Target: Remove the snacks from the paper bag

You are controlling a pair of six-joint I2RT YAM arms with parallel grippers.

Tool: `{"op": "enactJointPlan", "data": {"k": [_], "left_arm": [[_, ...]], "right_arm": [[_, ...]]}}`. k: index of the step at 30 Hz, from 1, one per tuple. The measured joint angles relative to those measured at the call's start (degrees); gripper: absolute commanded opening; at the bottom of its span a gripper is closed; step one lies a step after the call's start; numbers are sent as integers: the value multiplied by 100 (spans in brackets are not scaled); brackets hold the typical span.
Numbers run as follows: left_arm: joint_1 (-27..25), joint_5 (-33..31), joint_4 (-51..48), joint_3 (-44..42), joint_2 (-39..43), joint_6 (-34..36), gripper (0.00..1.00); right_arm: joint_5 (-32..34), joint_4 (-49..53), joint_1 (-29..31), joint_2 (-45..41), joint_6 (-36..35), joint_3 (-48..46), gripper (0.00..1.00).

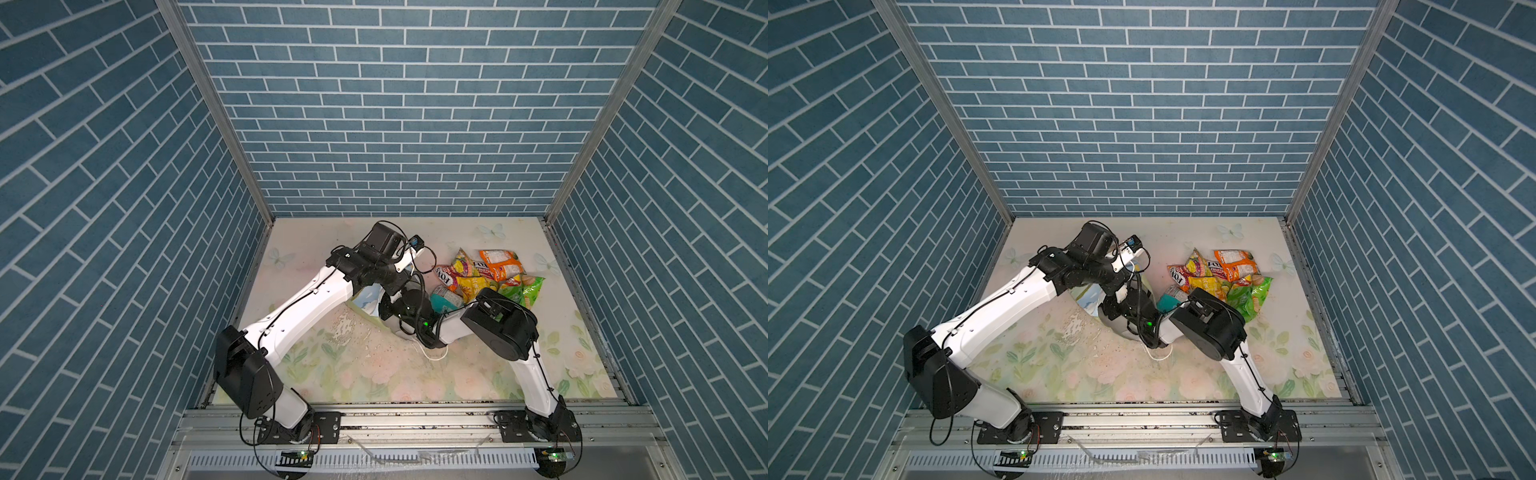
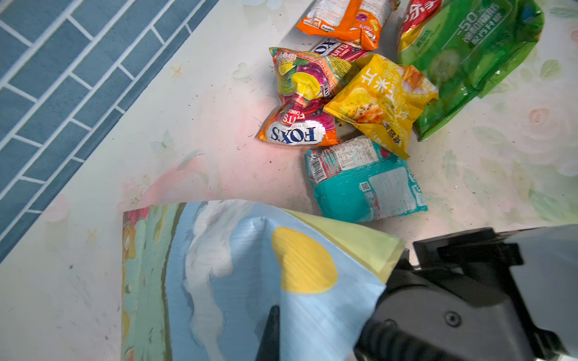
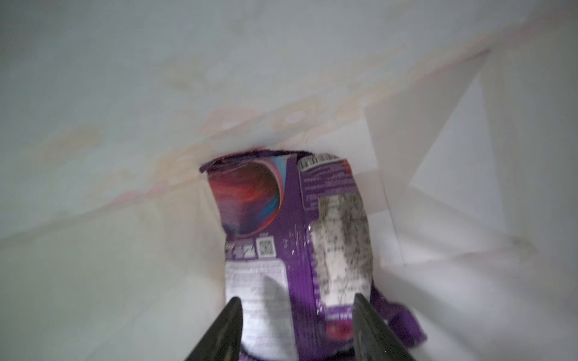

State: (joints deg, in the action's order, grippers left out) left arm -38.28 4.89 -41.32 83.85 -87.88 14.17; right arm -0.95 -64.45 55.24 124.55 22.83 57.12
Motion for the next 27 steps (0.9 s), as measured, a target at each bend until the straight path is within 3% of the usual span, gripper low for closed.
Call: {"op": "enactJointPlan", "data": {"k": [9, 19, 27], "left_arm": [[-109, -896, -146, 258, -90, 31, 0], [-780, -2356, -533, 671, -223, 315, 0], [-970, -3143, -601, 763, -223, 363, 0]], "right_arm": [[-2, 164, 203, -199, 72, -66, 60], [-192, 1045, 245, -199, 605, 772, 98], [-234, 1569, 245, 160, 848, 1641, 99]]}}
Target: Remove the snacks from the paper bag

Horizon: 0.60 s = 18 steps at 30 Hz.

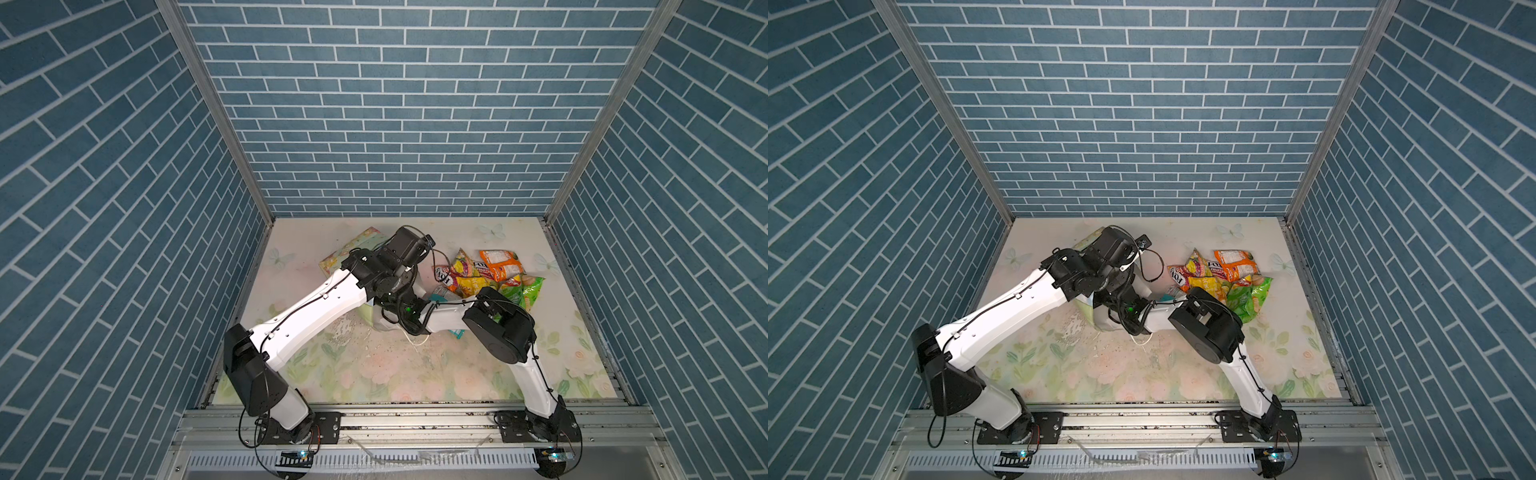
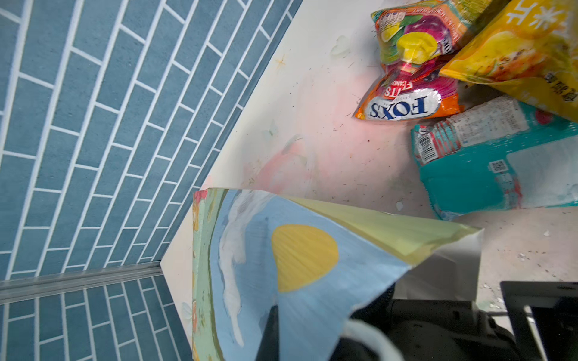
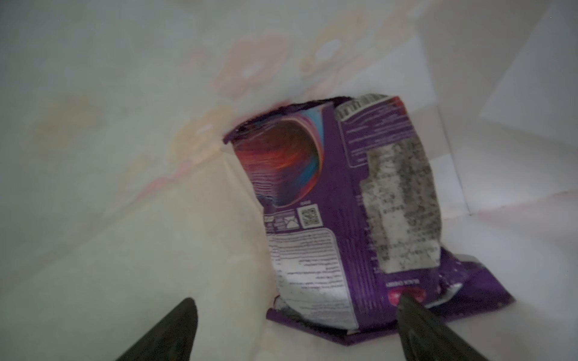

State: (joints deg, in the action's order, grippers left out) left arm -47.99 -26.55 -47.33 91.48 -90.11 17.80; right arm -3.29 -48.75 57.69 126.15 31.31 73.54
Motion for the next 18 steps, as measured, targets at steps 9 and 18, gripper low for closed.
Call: {"op": "enactJointPlan", "data": {"k": [9, 18], "left_arm": [[-195, -1416, 17, -2, -92, 208, 0], [-446, -1915, 415, -175, -225, 382, 0]], "right_arm": [[48, 61, -2, 44, 138, -20, 99], [-387, 87, -87, 44, 938, 52, 99]]}}
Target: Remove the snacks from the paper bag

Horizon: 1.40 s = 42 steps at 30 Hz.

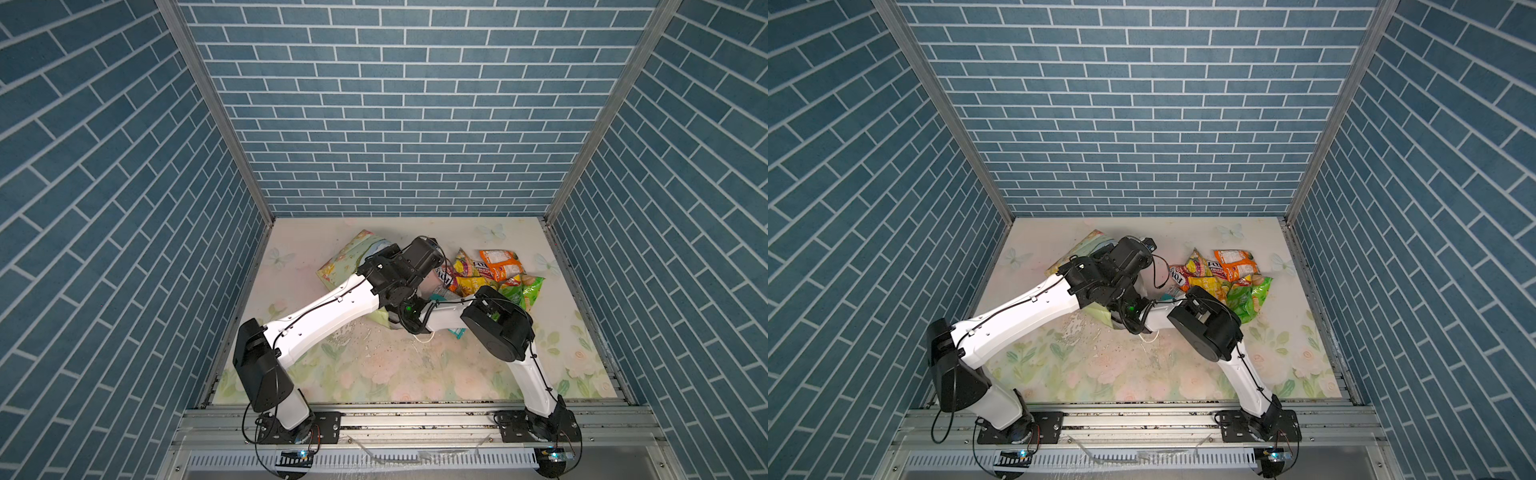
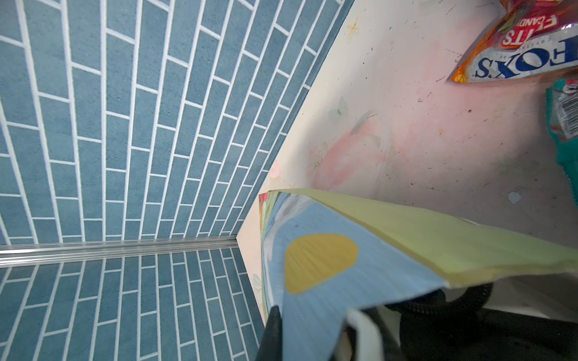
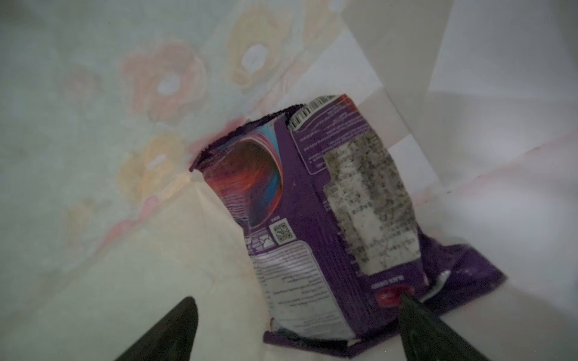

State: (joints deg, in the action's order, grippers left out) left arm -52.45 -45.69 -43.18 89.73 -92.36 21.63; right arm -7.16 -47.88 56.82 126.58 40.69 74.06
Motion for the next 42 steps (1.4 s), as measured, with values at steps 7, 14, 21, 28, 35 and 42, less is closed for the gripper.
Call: {"op": "enactJointPlan", "data": {"k": [7, 14, 21, 28, 35, 42], "left_arm": [[17, 476, 273, -188, 214, -168, 0], [225, 658, 400, -407, 391, -326, 0], [479, 719, 444, -623, 490, -391, 0], [686, 767, 407, -835, 721, -557, 0], [723, 713, 354, -905, 920, -721, 0], [721, 680, 343, -1126, 1106, -831, 0]], "right_arm": [[-302, 179, -20, 68, 153, 531, 99], [-304, 734, 4, 492, 79, 1397, 99], [118, 1633, 83, 925, -435, 2332, 86], [623, 2538, 168, 1158, -820, 2916, 60], [951, 2949, 186, 1189, -1058, 3139, 21], [1163, 3097, 243, 1134, -1016, 3025, 0]]}}
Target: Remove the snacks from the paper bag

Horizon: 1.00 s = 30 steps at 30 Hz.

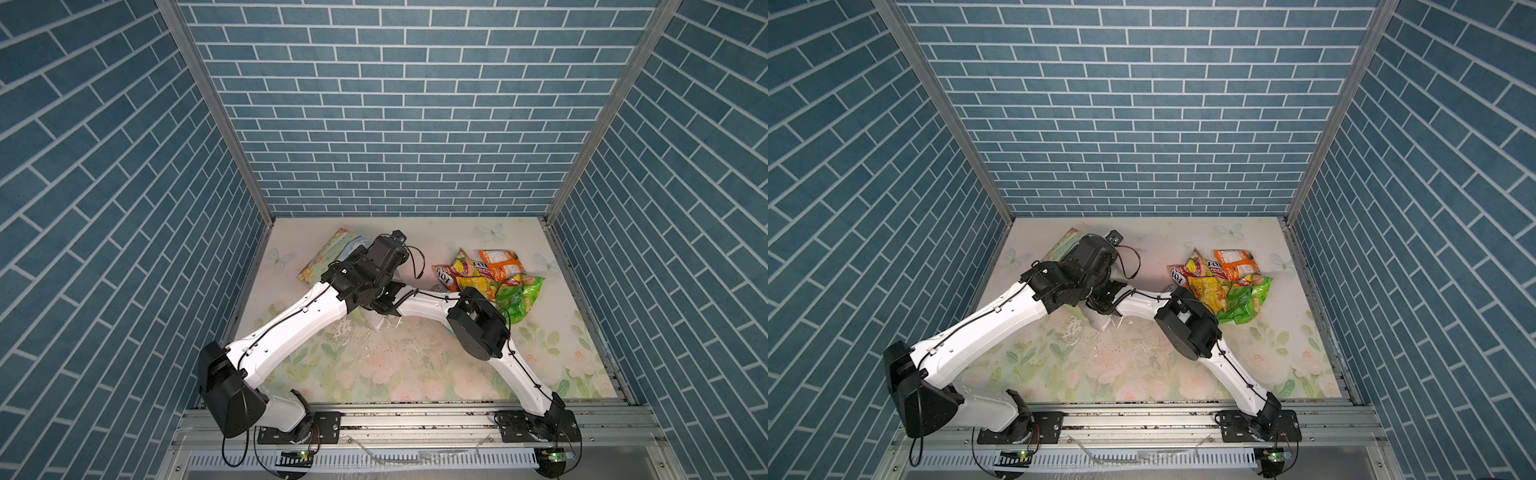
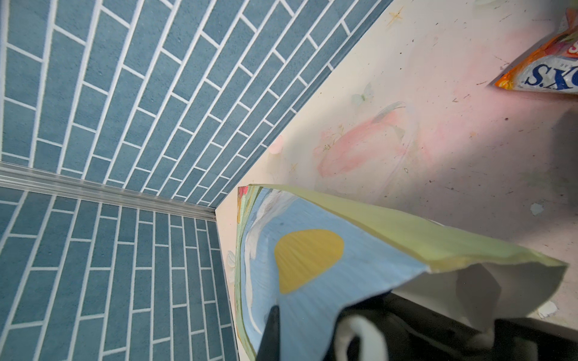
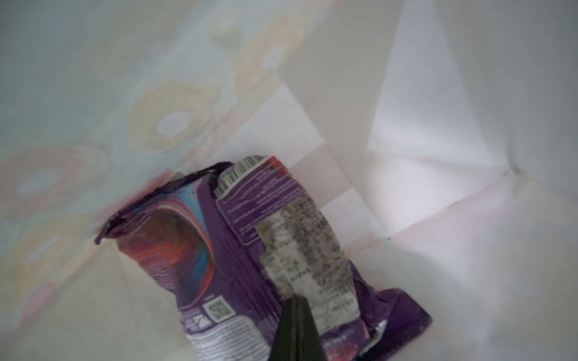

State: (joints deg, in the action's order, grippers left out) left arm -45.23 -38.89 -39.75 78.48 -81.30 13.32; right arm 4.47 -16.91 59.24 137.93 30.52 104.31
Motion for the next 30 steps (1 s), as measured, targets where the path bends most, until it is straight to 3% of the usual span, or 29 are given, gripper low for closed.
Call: {"op": "enactJointPlan", "data": {"k": [5, 19, 24, 30], "left_arm": [[-87, 136, -4, -120, 0, -96, 0], [-179, 1322, 678, -802, 603, -328, 0], [-205, 1703, 754, -905, 673, -275, 0], [-59, 2186, 949, -986, 809, -186, 0]], "right_arm": [[236, 85, -9, -352, 33, -699, 0], [730, -133, -44, -1246, 131, -2210, 0], [212, -708, -175, -1316, 398, -2531, 38], [-258, -955, -350, -1316, 553, -2553, 68]]}}
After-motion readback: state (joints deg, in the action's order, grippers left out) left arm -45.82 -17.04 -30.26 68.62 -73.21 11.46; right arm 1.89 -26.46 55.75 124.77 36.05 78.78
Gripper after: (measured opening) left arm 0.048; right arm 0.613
